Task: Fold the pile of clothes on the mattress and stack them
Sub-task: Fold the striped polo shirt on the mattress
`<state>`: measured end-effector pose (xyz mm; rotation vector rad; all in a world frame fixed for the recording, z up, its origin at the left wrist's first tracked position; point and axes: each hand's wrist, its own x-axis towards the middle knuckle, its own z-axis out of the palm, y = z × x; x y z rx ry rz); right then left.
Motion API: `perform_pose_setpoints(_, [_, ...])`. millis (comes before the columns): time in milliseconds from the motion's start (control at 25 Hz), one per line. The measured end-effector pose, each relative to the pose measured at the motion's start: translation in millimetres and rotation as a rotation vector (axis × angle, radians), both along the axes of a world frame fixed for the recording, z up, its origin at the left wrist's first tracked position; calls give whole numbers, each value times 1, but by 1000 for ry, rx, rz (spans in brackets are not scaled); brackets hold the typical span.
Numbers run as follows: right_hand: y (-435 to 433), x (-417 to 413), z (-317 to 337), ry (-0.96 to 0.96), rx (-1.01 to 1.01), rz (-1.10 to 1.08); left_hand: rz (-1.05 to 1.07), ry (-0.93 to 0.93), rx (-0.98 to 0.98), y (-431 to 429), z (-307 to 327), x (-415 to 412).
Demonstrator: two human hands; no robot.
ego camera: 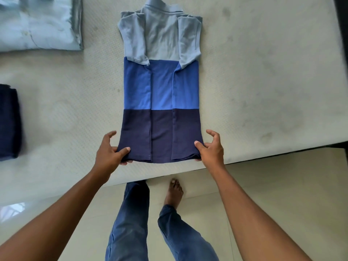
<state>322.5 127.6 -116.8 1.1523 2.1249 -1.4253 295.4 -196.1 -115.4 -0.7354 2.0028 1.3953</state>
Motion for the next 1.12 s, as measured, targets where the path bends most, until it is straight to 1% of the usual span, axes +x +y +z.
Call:
perform_pose_setpoints(120, [9, -31, 25, 10, -135, -88, 27, 49, 93, 0, 31, -42])
perform_pose_setpoints(280, [22, -101, 43, 34, -367, -271, 142, 10, 194, 5, 40, -126])
perform_pose_setpoints(360, [24, -146, 39, 45, -457, -356, 200, -15, 243, 9, 31, -174])
perform_pose_setpoints(480, [27, -219, 15, 58, -493, -410, 240, -36, 296, 17, 12, -244])
perform_pose_setpoints(520, [29, -238, 5, 88, -502, -443, 259, -24, 322, 20, 4, -261])
perform_pose_setpoints(600, [26, -265, -23, 196, -446, -515, 348, 65, 339, 24, -16, -284])
perform_pose_setpoints(640, [24, -270, -36, 251, -359, -536, 384, 151, 284, 25, -25, -286])
perform_pose_setpoints(680, [21, -268, -48, 302, -230, -551, 373, 249, 152, 23, -35, -280])
perform_pose_setpoints(760, [14, -244, -61, 318, 118, -502, 234, 370, -178, 21, -48, -251])
perform_pose_setpoints(800, [9, -230, -62, 282, 269, -425, 151, 368, -290, 20, -52, -235])
perform_pose_setpoints(840, [3, -213, -64, 233, 347, -349, 82, 335, -339, 19, -57, -220])
perform_pose_setpoints(880, [-3, -198, -66, 194, 357, -284, 23, 298, -345, 19, -59, -208])
perform_pose_setpoints(920, [-8, -185, -67, 170, 324, -228, -31, 283, -330, 18, -60, -199])
perform_pose_setpoints(1000, [-11, -168, -64, 157, 252, -142, -116, 294, -299, 19, -55, -186])
perform_pose_setpoints(1040, [-9, -166, -63, 156, 234, -122, -129, 306, -287, 19, -51, -181])
perform_pose_setpoints(1120, [-3, -167, -59, 157, 202, -104, -60, 290, -249, 16, -49, -174])
